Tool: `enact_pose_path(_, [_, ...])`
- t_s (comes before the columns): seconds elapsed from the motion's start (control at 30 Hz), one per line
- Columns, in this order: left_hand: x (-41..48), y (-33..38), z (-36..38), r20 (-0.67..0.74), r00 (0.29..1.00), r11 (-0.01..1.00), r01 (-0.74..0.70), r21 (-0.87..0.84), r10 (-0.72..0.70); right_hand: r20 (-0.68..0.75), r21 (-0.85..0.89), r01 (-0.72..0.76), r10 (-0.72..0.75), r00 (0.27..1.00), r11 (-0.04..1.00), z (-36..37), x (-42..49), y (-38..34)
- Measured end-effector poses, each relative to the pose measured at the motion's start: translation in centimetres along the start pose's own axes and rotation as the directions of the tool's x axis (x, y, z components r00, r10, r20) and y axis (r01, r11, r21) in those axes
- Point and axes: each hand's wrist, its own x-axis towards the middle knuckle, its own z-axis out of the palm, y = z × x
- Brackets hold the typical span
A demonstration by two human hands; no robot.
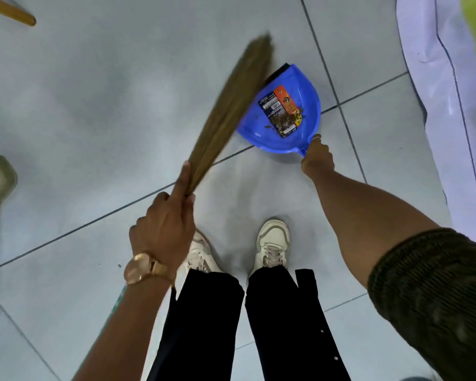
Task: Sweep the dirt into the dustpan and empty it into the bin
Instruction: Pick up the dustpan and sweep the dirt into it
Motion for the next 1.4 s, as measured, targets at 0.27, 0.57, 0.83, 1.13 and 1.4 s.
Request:
enact_pose_path(0.27, [3.9,-2.0,3.0,0.129,0.978,0.986,0.163,0.037,-0.166,-0.014,-0.107,-0.031,0.03,0.999,0.994,1.6,-2.4,2.7])
enact_pose_path(0.57, [-4.4,3.2,0.8,0.241,0.969,0.998,0.043,0.054,-0.055,-0.028,-0.105,-0.019,0.016,0.999,0.994,2.6,-2.9,2.1])
enact_pose_path(0.83, [-4.9,2.2,-4.2,0.02,0.992,0.992,0.125,-0.028,-0.124,0.016,-0.035,-0.022,0.023,1.0,0.999,3.4,-4.8,0.9])
enact_pose_path(1.13, [2.7,0.3,0.7,0.163,0.965,0.978,0.208,0.0,-0.205,0.05,-0.051,-0.015,0.018,0.999,0.999,5.1,-5.1,3.4])
enact_pose_path(1.4, [-0.1,4.4,2.2,0.206,0.978,0.996,-0.004,0.091,-0.015,0.036,-0.032,0.003,-0.002,0.999,0.999,5.1,-4.4,3.4])
